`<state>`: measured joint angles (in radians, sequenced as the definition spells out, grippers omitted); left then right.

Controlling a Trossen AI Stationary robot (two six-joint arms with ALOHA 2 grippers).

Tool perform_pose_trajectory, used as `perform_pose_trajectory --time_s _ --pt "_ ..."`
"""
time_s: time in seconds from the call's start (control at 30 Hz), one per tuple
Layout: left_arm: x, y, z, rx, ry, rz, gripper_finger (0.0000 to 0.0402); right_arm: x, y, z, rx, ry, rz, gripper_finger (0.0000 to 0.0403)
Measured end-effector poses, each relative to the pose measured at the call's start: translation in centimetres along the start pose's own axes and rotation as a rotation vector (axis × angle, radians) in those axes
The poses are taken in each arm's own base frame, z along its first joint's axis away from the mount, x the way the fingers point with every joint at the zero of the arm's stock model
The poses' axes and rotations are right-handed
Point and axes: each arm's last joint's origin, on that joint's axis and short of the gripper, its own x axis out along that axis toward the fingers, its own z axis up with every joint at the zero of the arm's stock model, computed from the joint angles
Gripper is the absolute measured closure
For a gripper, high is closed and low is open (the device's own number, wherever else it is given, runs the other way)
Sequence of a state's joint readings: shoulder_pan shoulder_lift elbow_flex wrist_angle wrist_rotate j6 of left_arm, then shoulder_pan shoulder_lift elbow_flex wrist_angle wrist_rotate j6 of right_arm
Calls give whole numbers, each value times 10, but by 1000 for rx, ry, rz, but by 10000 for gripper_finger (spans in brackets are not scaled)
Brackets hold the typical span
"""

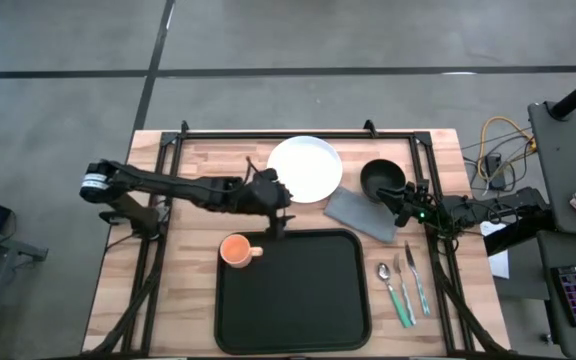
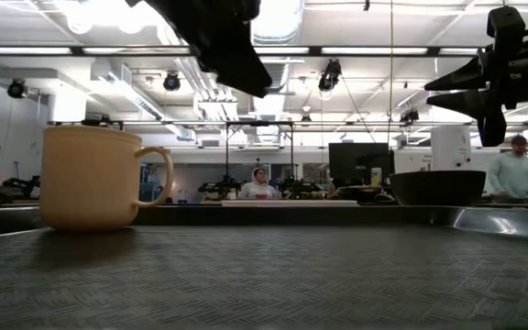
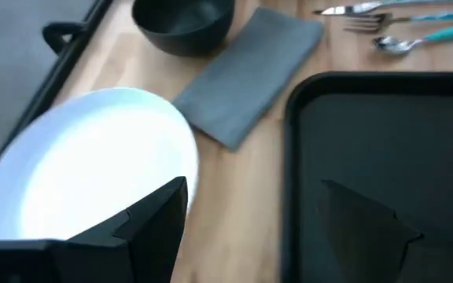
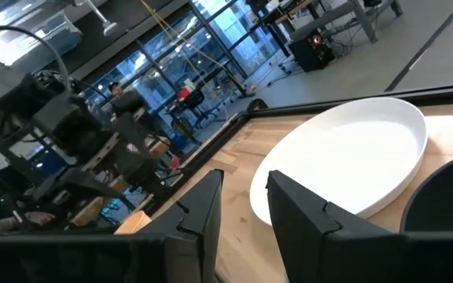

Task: Set up tray
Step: Put the white plate on the black tray below the yellow mug

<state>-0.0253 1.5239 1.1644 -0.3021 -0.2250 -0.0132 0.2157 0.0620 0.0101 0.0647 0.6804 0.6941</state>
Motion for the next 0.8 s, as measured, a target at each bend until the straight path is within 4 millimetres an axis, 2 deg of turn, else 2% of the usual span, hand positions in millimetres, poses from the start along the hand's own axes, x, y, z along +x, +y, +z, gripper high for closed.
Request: perform_pose_trajectory --time_s 0.13,0.4,0.57,0.8 --pt "14 6 18 60 -37 -22 142 0 0 0 1 0 0 307" --pt "55 20 33 66 75 13 142 0 0 -1 -4 5 -5 307" --pt "83 23 26 98 234 12 142 1 0 -1 -7 8 -6 307" --pt "117 22 10 237 373 -21 142 1 0 -1 -8 9 -7 307"
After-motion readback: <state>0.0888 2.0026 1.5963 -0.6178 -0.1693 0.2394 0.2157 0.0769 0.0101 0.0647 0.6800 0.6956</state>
